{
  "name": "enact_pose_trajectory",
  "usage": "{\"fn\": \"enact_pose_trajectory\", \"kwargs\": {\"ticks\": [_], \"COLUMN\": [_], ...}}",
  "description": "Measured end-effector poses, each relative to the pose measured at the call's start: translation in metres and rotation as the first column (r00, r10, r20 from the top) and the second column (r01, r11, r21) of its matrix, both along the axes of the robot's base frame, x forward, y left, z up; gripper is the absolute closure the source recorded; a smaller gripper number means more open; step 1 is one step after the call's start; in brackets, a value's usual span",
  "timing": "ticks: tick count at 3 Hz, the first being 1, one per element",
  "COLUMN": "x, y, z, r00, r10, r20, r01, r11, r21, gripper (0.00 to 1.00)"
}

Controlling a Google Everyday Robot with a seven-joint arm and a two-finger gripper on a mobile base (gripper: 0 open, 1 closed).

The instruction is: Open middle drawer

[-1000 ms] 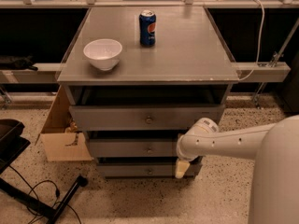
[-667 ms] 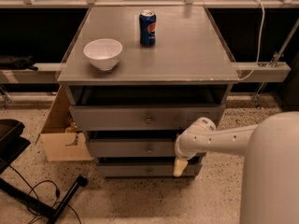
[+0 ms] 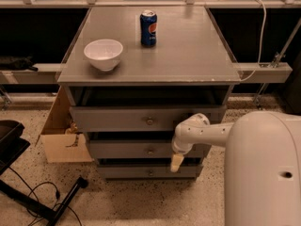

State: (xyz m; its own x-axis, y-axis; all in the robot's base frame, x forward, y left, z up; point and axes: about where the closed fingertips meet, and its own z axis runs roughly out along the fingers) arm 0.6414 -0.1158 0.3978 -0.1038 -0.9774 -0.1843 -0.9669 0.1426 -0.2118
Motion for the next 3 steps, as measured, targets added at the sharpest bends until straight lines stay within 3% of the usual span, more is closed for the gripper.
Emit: {"fn": "enact_pose_trajectory", "kwargs": {"ticks": [1, 3], "x": [0.004, -0.032], "y": [0.003, -0.029], "z": [-0.008, -0.003], "r00": [0.9998, 0.9977], "r10": [0.002, -0.052], "r20": [-0.019, -0.042], "r01": [-0.002, 0.05], "r11": [1.0, 0.998], "r21": [-0.009, -0.046], "gripper": [0.27, 0.73]}}
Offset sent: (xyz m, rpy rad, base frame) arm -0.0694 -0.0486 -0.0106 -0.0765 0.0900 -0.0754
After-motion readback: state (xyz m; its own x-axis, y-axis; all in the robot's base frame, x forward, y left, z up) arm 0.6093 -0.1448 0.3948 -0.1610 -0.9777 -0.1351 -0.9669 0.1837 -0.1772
